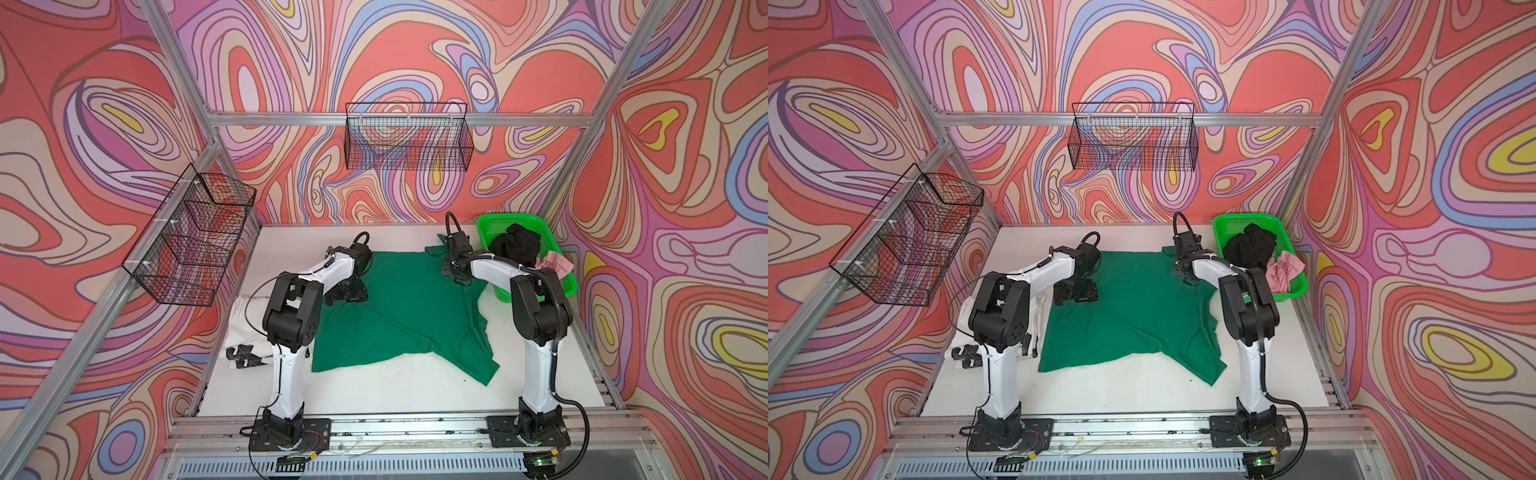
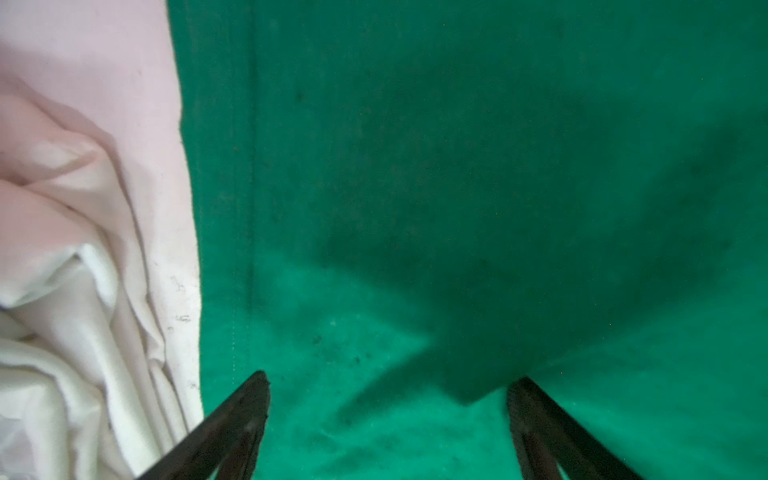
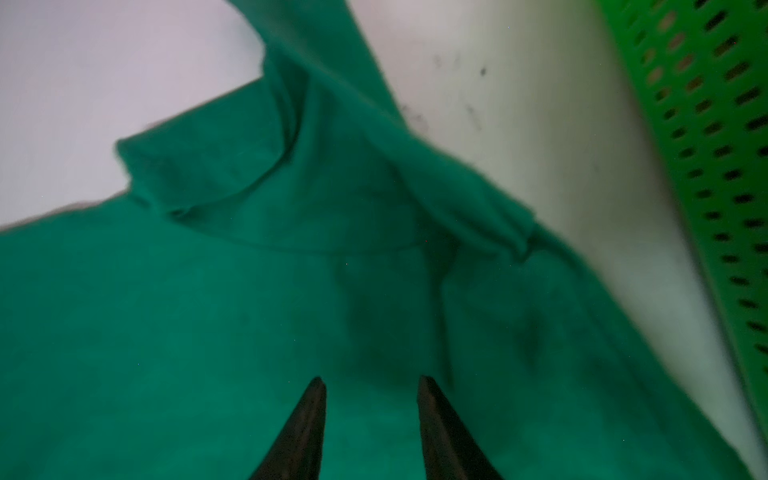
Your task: Fold and stack the t-shirts
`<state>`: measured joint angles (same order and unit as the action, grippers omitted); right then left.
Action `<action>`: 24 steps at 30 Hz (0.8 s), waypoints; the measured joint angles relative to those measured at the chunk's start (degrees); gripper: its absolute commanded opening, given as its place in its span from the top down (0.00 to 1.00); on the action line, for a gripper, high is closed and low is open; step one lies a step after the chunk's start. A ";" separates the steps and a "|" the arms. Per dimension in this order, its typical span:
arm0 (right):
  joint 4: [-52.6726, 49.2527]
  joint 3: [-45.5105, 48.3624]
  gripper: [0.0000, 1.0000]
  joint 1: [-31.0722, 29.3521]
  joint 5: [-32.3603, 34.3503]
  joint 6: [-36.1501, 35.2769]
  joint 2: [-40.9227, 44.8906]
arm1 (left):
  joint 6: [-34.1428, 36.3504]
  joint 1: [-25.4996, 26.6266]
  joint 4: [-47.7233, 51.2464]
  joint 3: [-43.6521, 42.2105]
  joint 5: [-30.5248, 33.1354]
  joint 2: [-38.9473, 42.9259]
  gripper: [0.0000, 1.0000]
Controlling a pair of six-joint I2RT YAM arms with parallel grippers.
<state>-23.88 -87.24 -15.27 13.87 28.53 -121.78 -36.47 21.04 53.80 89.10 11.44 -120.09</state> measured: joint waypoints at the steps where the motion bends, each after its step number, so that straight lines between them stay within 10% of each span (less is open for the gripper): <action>1: -0.33 -1.22 0.61 0.66 0.61 -0.15 -0.76 | 0.09 0.04 0.00 0.00 0.17 0.00 0.09; 12: -5.07 -9.27 0.58 2.47 9.35 -3.30 -4.98 | 1.40 -0.13 0.66 0.11 2.71 0.00 0.08; 24: -1.18 -0.24 0.55 1.03 -1.64 -1.20 8.79 | 2.19 -0.28 0.59 0.11 2.27 0.07 0.08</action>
<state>-25.06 -87.48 -14.24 12.23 27.33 -112.99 -34.28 20.75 54.39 89.21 13.72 -120.03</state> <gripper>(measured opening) 0.456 0.915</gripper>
